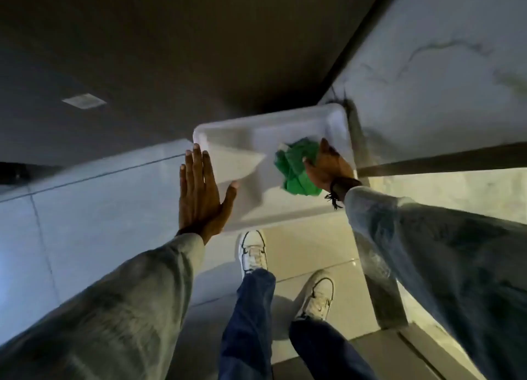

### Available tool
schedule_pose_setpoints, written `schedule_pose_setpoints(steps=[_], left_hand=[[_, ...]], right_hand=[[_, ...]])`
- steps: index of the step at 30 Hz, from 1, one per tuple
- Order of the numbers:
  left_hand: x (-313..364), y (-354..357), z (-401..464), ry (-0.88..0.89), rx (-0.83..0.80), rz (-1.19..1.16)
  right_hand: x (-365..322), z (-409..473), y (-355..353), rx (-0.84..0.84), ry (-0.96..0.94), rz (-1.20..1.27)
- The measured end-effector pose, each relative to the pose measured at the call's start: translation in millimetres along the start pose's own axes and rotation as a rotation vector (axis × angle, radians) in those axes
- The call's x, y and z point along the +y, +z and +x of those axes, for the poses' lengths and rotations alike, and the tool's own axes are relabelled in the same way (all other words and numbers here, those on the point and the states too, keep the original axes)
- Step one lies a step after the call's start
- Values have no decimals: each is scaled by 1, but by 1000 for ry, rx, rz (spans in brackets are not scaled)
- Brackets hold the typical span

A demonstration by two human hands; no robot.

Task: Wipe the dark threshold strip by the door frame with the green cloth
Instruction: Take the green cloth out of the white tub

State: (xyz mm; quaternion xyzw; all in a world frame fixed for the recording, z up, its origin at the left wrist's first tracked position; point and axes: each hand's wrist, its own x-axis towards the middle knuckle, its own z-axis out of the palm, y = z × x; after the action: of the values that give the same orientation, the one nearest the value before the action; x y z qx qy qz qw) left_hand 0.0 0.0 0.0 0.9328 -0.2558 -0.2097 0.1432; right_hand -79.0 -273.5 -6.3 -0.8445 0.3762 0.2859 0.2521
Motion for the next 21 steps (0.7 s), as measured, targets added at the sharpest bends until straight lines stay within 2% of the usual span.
schedule_pose_setpoints(steps=[5,9,13,18,21], left_hand=[[-43,72,14,-41,-2,95],[-51,88,13,-14,42,101],[-48,83,13,-19,5,134],[-33,59,3,56,-104,177],[-1,45,-7,104,-178,228]], right_hand=[[27,59,50,36,110,-46],[33,70,57,49,176,11],[39,68,44,-52,352,344],[46,20,40,-198,427,821],[65,-30,36,-127,485,1072]])
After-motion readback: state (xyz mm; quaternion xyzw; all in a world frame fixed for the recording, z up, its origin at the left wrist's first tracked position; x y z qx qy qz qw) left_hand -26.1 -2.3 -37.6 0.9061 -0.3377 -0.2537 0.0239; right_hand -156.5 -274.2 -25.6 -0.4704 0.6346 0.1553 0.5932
